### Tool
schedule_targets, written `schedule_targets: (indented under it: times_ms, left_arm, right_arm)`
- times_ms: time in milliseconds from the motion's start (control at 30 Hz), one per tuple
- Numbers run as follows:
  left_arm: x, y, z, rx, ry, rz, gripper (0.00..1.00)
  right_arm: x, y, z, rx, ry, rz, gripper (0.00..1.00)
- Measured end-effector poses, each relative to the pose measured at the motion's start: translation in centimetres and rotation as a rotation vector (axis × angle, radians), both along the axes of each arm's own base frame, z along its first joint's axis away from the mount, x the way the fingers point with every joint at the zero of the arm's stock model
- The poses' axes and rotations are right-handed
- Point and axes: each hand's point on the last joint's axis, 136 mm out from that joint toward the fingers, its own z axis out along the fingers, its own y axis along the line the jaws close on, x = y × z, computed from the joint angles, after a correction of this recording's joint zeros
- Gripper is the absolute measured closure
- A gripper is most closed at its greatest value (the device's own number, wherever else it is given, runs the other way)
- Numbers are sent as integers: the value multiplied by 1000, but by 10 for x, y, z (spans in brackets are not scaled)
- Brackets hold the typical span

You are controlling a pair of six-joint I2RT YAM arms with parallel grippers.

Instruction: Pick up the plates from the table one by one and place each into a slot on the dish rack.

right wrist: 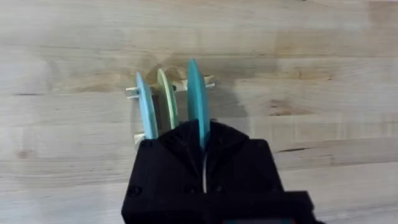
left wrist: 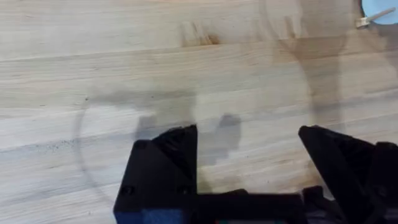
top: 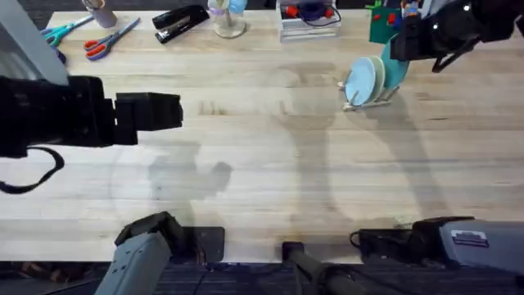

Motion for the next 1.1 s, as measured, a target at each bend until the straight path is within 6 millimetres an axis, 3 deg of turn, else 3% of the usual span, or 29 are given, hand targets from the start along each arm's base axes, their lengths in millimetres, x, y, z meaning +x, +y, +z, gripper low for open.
schedule_targets:
  times_ms: [467, 767, 1100]
  left_arm:
    - [0, 0, 0, 0, 0, 0, 7]
    - [0, 0, 0, 0, 0, 0, 7]
    - [0, 0, 0, 0, 0, 0, 8]
  right_arm:
    - [0, 2, 0, 9, 2, 5, 971]
    - [2, 7, -16, 28, 47, 18, 971]
    - [2, 7, -18, 28, 52, 18, 971]
